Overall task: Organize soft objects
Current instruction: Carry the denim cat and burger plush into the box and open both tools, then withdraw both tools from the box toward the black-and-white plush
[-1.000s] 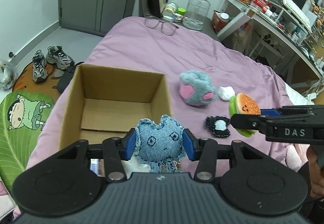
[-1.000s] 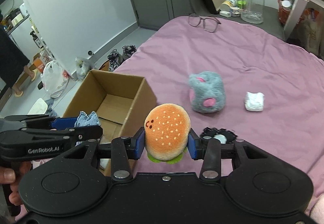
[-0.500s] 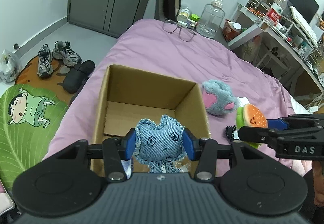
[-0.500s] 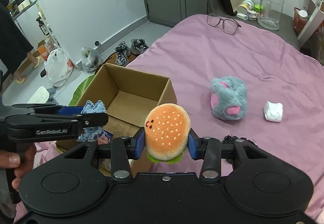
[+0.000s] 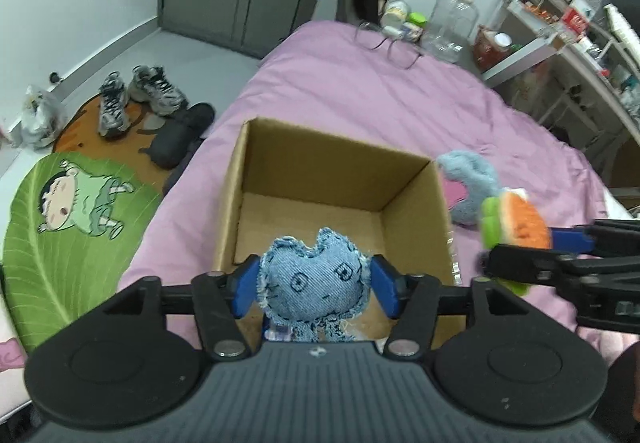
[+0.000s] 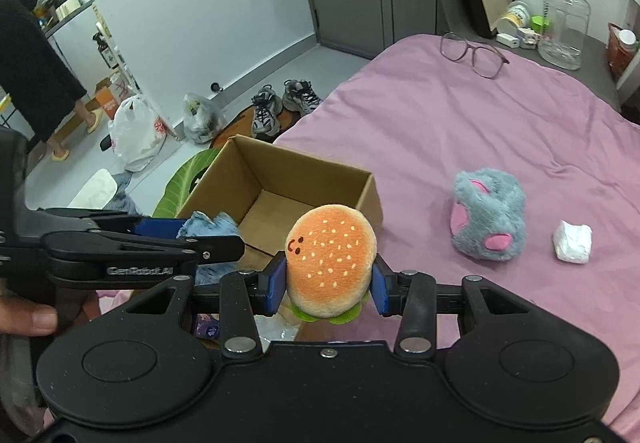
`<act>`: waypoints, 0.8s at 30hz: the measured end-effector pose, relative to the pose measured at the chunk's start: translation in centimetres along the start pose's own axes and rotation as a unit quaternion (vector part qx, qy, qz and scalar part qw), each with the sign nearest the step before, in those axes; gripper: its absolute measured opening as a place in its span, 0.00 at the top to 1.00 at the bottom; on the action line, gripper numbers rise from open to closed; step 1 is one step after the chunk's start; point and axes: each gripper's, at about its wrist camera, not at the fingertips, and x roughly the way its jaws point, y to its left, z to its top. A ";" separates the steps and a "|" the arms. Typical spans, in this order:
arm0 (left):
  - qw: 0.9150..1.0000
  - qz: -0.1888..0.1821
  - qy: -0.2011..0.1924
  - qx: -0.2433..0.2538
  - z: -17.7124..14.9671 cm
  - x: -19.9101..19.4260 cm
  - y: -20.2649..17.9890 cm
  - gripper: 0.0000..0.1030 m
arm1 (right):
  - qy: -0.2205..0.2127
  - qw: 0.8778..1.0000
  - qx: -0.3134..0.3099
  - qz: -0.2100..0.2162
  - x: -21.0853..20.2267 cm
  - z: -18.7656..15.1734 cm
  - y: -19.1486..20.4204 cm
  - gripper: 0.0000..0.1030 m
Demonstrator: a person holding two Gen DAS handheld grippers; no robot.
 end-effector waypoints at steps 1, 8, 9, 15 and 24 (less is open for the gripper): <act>1.000 -0.001 -0.004 -0.004 0.0 -0.3 0.1 0.38 | 0.000 1.000 0.000 0.001 0.1 0.1 0.2 0.59; 1.000 0.016 -0.002 -0.009 0.2 -1.4 0.4 0.36 | 0.000 1.000 0.000 0.016 0.5 0.2 1.4 0.58; 1.000 0.019 -0.002 -0.007 0.2 -1.6 0.4 0.36 | -0.001 1.000 0.000 0.018 0.5 0.2 1.6 0.55; 0.999 0.028 -0.010 -0.013 0.0 -3.0 0.4 0.24 | -0.016 1.000 -0.001 0.003 -0.4 0.2 2.0 0.29; 0.999 0.045 -0.008 -0.002 0.0 -4.3 -1.2 0.13 | -0.023 0.999 0.020 -0.013 -3.0 -1.1 -0.2 0.24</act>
